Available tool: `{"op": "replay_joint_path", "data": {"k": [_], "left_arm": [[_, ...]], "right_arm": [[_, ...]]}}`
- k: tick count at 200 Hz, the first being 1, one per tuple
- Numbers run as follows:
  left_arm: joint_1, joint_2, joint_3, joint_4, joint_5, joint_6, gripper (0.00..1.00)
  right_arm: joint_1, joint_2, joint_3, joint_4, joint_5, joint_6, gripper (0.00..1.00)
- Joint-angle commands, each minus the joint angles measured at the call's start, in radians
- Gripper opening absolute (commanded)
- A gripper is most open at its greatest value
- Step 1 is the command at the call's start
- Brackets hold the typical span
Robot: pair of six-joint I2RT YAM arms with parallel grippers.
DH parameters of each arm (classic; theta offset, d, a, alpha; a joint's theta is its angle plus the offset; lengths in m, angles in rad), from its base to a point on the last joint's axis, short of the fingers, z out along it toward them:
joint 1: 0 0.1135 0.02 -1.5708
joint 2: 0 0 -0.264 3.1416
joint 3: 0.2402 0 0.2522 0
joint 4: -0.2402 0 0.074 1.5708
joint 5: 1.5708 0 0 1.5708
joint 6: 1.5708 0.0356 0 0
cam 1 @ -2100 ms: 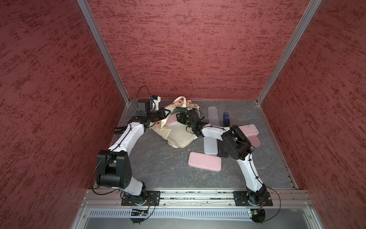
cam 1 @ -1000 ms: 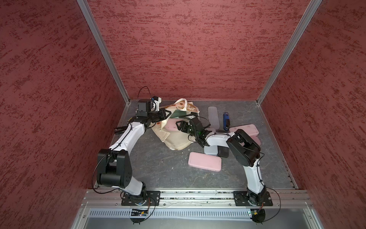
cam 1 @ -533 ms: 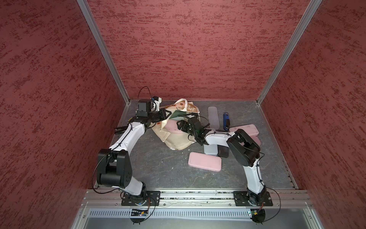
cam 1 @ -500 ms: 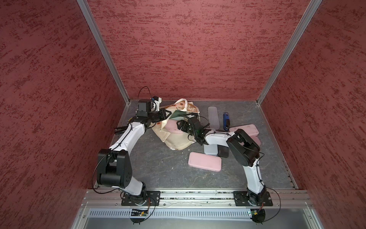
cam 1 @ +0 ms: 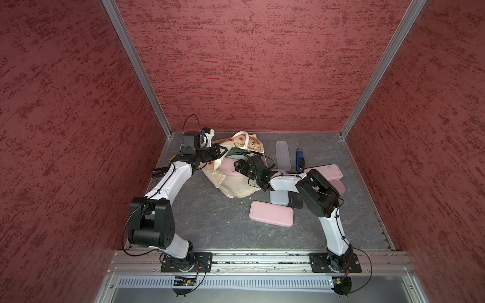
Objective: Take out the pencil case from the canvas bag
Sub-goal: Pick up the pencil case from the canvas bag.
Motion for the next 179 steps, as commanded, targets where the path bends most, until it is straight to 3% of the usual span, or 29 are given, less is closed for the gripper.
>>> {"op": "replay_joint_path", "data": {"k": [1,44,129,179], "left_arm": [[0.002,-0.007,0.008,-0.013,0.016,-0.006,0.0],[0.001,-0.007,0.008,-0.013,0.016,-0.006,0.0],[0.001,-0.006,0.008,-0.013,0.017,-0.008,0.0],[0.001,-0.007,0.008,-0.012,0.017,-0.008,0.0]], "right_arm": [[-0.032,0.046,0.013,0.007,-0.032,0.07,0.89],[-0.035,0.06,-0.005,0.104,-0.109,0.085,0.87],[-0.035,-0.01,-0.124,0.431,-0.242,0.151,0.67],[-0.036,-0.024,-0.139,0.497,-0.27,0.187,0.63]]}}
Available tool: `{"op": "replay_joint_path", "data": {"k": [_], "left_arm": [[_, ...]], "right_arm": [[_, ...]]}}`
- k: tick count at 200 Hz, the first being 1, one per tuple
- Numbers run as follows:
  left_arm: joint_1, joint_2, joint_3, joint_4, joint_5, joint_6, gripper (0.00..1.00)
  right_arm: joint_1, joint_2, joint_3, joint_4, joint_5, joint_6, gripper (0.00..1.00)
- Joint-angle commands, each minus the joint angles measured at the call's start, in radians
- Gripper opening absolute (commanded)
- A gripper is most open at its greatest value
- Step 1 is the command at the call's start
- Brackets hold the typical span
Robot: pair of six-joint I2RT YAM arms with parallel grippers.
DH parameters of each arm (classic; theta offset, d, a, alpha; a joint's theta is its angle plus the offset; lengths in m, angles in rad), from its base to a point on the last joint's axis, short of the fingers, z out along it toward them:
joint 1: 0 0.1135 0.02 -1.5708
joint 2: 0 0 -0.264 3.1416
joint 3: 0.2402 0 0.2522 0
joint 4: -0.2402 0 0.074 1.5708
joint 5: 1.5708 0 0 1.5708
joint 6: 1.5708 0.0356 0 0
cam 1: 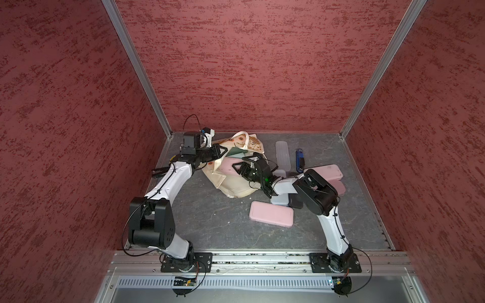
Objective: Take out the pencil case from the canvas bag
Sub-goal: Pick up the pencil case from the canvas bag.
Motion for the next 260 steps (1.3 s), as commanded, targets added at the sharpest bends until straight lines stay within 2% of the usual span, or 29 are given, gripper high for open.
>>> {"op": "replay_joint_path", "data": {"k": [1,63,114,190,260], "left_arm": [[0.001,-0.007,0.008,-0.013,0.015,-0.008,0.0],[0.002,-0.008,0.008,-0.014,0.01,-0.005,0.0],[0.009,-0.013,0.009,-0.016,0.004,-0.003,0.0],[0.024,-0.032,0.006,-0.014,-0.003,-0.003,0.0],[0.031,-0.039,0.005,-0.019,-0.014,0.003,0.0]], "right_arm": [[-0.013,-0.047,-0.006,0.085,-0.013,0.051,0.63],[-0.012,-0.059,-0.012,0.104,-0.028,0.077,0.5],[-0.007,-0.15,-0.079,0.071,-0.019,0.078,0.38],[0.073,-0.373,-0.271,0.04,0.152,0.006,0.25],[0.153,-0.521,-0.337,-0.027,0.277,-0.149,0.2]]}}
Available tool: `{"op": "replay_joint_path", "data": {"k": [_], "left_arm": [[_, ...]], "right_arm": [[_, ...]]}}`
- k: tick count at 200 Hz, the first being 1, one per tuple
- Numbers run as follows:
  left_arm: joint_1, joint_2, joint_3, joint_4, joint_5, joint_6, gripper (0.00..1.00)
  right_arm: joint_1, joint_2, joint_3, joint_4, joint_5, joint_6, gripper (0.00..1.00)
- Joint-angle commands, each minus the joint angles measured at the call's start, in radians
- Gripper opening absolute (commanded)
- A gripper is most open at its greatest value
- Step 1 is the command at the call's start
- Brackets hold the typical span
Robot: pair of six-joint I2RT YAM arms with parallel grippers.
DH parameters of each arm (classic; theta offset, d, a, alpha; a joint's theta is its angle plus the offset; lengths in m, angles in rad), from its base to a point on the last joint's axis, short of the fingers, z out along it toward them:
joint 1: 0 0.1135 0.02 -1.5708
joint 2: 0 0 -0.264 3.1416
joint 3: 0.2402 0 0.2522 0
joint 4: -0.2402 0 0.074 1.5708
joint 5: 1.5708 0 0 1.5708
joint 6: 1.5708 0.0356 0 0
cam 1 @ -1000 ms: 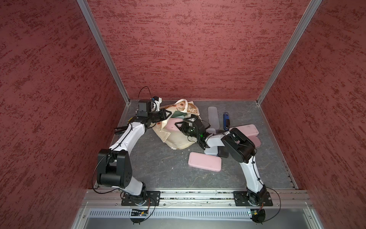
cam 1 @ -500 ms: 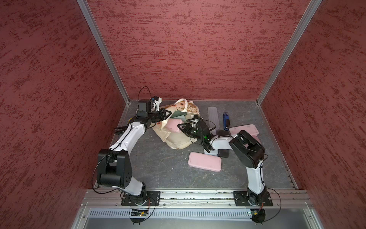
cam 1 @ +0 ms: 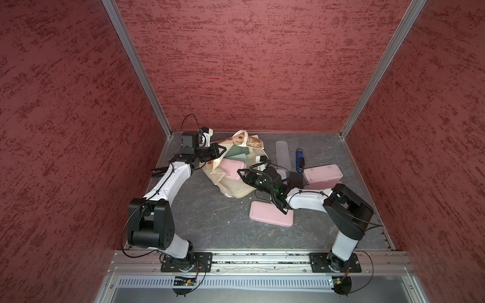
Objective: Take out the pencil case from the canvas bag
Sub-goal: Pick up the pencil case from the canvas bag.
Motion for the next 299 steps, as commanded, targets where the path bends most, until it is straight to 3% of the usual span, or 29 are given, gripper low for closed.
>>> {"op": "replay_joint_path", "data": {"k": [1,62,165,224,299], "left_arm": [[0.016,-0.027,0.005,-0.013,-0.013,0.002,0.0],[0.021,-0.021,0.005,-0.012,-0.012,0.0,0.0],[0.027,-0.018,0.005,-0.013,-0.016,0.0,0.0],[0.028,-0.02,0.005,-0.012,-0.016,0.001,0.0],[0.03,-0.023,0.003,-0.014,-0.019,0.003,0.0]], "right_arm": [[0.02,-0.079,-0.012,0.036,0.09,-0.074,0.2],[0.08,-0.156,-0.037,0.004,0.162,-0.223,0.18],[0.088,-0.354,-0.099,-0.042,0.228,-0.373,0.11],[0.087,-0.428,-0.108,-0.09,0.288,-0.389,0.0],[0.081,-0.539,-0.084,-0.246,0.318,-0.33,0.0]]}}
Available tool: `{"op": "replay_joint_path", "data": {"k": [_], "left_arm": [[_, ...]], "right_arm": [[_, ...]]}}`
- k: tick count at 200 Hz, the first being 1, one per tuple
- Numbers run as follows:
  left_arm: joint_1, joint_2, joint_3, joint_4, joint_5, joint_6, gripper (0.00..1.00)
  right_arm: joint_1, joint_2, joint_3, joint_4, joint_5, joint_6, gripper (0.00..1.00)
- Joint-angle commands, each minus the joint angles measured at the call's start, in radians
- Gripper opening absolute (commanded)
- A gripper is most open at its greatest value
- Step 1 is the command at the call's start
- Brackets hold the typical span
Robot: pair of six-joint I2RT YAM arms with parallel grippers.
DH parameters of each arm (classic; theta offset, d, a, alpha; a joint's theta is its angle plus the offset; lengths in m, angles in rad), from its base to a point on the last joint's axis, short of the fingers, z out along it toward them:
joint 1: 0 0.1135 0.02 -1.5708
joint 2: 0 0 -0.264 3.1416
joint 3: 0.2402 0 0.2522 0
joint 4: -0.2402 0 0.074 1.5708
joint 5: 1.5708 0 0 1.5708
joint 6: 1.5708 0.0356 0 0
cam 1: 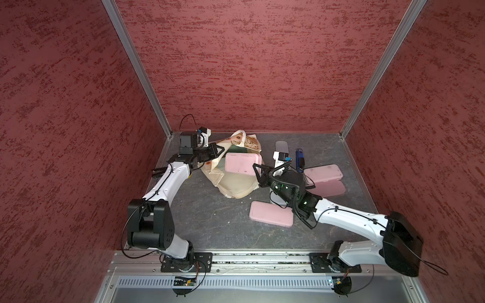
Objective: Take out the pencil case from the canvas bag
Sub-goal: Pick up the pencil case from the canvas bag.
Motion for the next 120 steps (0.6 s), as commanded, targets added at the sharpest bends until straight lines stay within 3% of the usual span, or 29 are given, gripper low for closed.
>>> {"op": "replay_joint_path", "data": {"k": [1,49,95,120], "left_arm": [[0.013,-0.021,0.003,-0.003,-0.012,0.003,0.0],[0.013,-0.021,0.003,-0.004,-0.014,0.005,0.0],[0.013,-0.019,0.003,-0.002,-0.014,0.001,0.0],[0.016,-0.021,0.003,-0.003,-0.015,0.003,0.0]], "right_arm": [[-0.002,-0.078,0.027,-0.022,0.042,0.019,0.0],[-0.021,-0.182,0.023,-0.09,0.032,0.032,0.0],[-0.029,-0.186,0.01,-0.042,-0.329,0.015,0.0],[-0.029,-0.186,-0.008,-0.027,-0.433,0.046,0.0]]}}
